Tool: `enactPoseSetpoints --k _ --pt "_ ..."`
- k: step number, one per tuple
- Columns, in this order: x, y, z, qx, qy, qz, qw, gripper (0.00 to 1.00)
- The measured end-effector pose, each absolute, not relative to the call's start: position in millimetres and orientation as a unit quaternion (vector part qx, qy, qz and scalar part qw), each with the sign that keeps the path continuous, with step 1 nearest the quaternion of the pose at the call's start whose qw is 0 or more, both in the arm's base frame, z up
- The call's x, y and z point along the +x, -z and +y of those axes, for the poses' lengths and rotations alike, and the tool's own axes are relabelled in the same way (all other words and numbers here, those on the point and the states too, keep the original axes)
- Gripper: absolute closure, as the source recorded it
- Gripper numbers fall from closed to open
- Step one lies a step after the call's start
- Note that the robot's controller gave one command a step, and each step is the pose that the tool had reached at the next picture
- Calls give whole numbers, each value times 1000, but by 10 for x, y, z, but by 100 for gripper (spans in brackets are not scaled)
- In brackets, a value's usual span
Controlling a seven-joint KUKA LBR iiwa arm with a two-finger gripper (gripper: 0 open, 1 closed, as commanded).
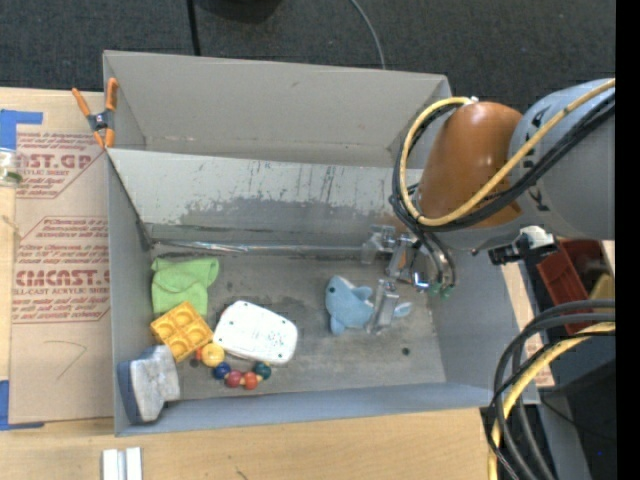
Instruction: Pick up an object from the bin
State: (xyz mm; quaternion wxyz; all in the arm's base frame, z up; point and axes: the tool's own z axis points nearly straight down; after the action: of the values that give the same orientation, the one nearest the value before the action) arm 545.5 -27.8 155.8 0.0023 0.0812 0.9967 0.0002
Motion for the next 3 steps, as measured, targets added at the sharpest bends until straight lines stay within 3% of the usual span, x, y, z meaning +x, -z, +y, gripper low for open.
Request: enactPoseSetpoints --k 1,2,3 --pt "5328 -948 -328 111 -1 994 0 0" --pt "5356 -700 -400 165 0 986 3 100" --pt "5356 -700 -400 165 0 986 3 100"
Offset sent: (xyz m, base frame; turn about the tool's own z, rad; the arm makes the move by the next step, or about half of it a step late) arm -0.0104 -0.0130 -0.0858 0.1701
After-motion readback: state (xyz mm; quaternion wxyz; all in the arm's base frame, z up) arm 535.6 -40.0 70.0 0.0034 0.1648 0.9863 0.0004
